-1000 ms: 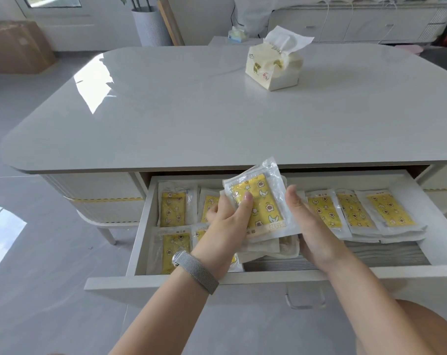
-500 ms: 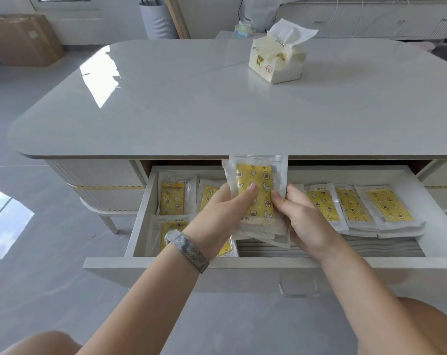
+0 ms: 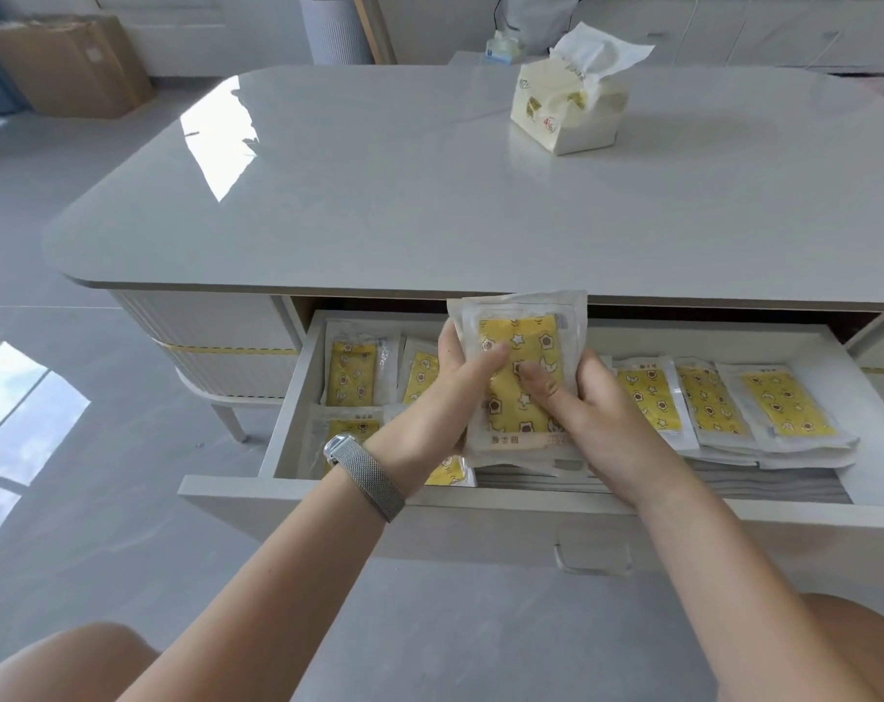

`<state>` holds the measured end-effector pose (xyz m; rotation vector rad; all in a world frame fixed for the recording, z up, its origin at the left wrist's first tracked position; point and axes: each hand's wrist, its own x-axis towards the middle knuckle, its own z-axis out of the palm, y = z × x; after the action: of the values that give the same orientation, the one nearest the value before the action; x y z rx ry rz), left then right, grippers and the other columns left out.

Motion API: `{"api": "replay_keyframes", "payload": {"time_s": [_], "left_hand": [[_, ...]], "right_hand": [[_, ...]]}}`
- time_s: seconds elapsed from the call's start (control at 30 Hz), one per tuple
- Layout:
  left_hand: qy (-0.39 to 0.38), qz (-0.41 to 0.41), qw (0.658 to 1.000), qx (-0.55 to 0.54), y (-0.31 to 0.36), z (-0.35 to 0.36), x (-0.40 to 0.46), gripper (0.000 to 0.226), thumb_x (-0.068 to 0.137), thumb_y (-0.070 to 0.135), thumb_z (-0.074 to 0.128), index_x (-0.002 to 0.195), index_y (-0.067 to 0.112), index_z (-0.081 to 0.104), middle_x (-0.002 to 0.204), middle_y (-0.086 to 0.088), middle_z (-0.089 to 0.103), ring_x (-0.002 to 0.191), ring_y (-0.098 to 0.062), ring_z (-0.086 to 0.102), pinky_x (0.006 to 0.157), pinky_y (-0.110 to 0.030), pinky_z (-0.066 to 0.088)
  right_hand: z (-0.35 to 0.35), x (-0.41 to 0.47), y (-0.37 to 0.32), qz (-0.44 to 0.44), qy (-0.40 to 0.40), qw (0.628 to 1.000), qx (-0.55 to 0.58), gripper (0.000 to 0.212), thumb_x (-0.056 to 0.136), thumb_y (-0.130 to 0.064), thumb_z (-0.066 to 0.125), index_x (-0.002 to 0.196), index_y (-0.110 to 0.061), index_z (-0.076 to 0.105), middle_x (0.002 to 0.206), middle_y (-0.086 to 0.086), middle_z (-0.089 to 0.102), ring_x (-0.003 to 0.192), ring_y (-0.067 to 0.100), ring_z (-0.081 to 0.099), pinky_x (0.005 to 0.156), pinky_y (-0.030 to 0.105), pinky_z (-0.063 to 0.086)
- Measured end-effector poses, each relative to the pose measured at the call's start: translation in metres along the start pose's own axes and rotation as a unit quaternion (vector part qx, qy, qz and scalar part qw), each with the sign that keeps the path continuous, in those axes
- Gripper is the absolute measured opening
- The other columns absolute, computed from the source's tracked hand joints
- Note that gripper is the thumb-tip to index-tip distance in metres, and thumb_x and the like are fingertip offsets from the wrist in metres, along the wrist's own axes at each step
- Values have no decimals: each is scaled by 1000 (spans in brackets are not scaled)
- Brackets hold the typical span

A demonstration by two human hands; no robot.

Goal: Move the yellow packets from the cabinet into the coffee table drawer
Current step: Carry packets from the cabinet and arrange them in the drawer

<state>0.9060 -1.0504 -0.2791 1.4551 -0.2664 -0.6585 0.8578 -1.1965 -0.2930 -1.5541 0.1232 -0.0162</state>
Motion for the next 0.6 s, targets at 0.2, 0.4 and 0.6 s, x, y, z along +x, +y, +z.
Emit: {"api": "replay_keyframes", "payload": {"time_s": [0.2, 0.4, 0.6], "left_hand": [[26, 72, 991, 114, -11, -2, 3, 67, 94, 52, 37, 152, 42, 7, 127, 4, 63, 115, -15, 62, 98, -47, 50], [54, 40, 997, 50, -5, -6, -1, 68, 96, 39, 52, 148, 42, 8, 143, -3, 49, 125, -19, 56, 101, -45, 49], [110, 4, 972, 206, 11, -25, -13, 32, 102, 28, 44, 131, 17, 53, 119, 1, 66, 100, -13, 67, 85, -36, 58]], "right_hand": [[1, -1, 2, 20, -21, 999, -19, 51, 77, -41, 65, 124, -23, 57, 110, -12, 73, 104, 5, 68, 85, 23, 56], [1, -2, 0, 36, 20, 999, 17, 45, 72, -36, 69, 112, -17, 62, 100, -5, 76, 97, 13, 71, 80, 27, 58], [-15, 7, 3, 122, 195, 964, 133, 21, 85, -31, 70, 98, -15, 65, 84, -1, 77, 76, 14, 74, 70, 37, 61]]}}
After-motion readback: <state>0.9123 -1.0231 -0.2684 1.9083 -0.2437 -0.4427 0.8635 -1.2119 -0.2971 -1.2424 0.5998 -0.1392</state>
